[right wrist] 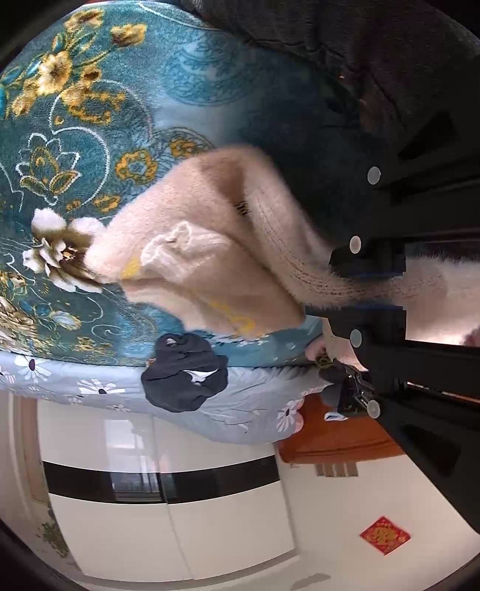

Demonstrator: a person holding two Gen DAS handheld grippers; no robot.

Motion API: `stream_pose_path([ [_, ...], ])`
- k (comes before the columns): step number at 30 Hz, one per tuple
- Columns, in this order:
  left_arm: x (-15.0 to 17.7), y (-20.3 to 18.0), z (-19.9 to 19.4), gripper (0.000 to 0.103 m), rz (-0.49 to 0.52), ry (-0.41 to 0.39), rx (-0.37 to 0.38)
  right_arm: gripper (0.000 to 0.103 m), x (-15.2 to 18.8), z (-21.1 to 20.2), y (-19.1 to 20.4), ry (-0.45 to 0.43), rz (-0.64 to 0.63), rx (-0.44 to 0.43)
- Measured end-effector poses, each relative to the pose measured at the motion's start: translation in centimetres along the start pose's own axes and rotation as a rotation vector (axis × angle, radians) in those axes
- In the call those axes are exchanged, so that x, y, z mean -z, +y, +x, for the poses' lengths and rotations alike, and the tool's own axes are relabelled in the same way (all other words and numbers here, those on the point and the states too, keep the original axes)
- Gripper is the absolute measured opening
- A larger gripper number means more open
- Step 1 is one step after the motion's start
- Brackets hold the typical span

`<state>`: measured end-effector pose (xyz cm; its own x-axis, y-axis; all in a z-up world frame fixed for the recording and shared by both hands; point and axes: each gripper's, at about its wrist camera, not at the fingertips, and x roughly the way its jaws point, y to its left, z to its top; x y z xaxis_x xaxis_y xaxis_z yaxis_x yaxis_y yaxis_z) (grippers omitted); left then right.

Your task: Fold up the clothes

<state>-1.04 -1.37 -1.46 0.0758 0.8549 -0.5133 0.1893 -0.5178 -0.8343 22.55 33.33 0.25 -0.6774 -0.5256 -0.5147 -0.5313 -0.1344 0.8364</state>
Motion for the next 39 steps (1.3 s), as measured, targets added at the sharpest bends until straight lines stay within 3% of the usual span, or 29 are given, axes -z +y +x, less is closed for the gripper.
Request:
stream_pose_path([
  [4, -4.8, 1.6, 0.4, 0.016, -0.135, -0.025, 0.108, 0.013, -3.3, 0.6, 0.0, -0.043, 0.071, -0.074],
  [7, -7.4, 2.8, 1.6, 0.021, -0.237, -0.083, 0.128, 0.014, -5.3, 1.6, -1.1, -0.08, 0.145, -0.124],
  [9, -8.1, 3.7, 1.5, 0.039, -0.298, -0.134, 0.191, 0.015, -6.3, 2.2, -1.9, -0.101, 0.191, -0.138],
  [11, -8.8, 4.5, 1.5, 0.05, -0.354, -0.183, 0.252, 0.015, -7.1, 2.7, -2.9, -0.117, 0.242, -0.147],
  [13, -9.1, 4.5, 1.5, 0.056, -0.34, -0.208, 0.284, 0.019, -7.5, 2.8, -3.9, -0.129, 0.283, -0.161],
  [15, -9.1, 4.2, 0.9, 0.059, -0.293, -0.21, 0.22, 0.025, -7.7, 2.8, -4.5, -0.149, 0.301, -0.179],
  [19, -8.6, 3.1, -0.3, 0.06, -0.092, -0.254, 0.011, 0.039, -7.8, 1.7, -4.6, -0.225, 0.287, -0.18],
  [21, -8.0, 2.4, -0.6, 0.061, 0.037, -0.273, -0.114, 0.042, -7.9, 0.6, -3.7, -0.276, 0.216, -0.086],
  [24, -7.5, 1.2, 1.4, 0.061, 0.189, -0.227, -0.224, 0.043, -8.1, -0.2, -2.2, -0.325, 0.102, 0.093],
  [27, -7.3, 0.0, 3.2, 0.061, 0.277, -0.193, -0.257, 0.043, -8.6, 0.5, -1.2, -0.321, 0.031, 0.189],
  [32, -6.9, -0.7, 4.7, 0.056, 0.301, -0.198, -0.323, 0.043, -8.5, 3.4, 0.0, -0.269, -0.058, 0.274],
  [35, -6.3, -0.6, 3.8, 0.016, 0.298, -0.232, -0.33, 0.042, -7.8, 3.9, 0.2, -0.276, -0.104, 0.296],
  [37, -5.8, -0.3, 3.0, 0.015, 0.296, -0.244, -0.322, 0.016, -7.3, 3.9, 0.5, -0.28, -0.141, 0.305],
  [39, -5.3, -0.1, 2.0, 0.014, 0.292, -0.256, -0.295, 0.013, -7.0, 3.4, 0.8, -0.294, -0.171, 0.29],
])
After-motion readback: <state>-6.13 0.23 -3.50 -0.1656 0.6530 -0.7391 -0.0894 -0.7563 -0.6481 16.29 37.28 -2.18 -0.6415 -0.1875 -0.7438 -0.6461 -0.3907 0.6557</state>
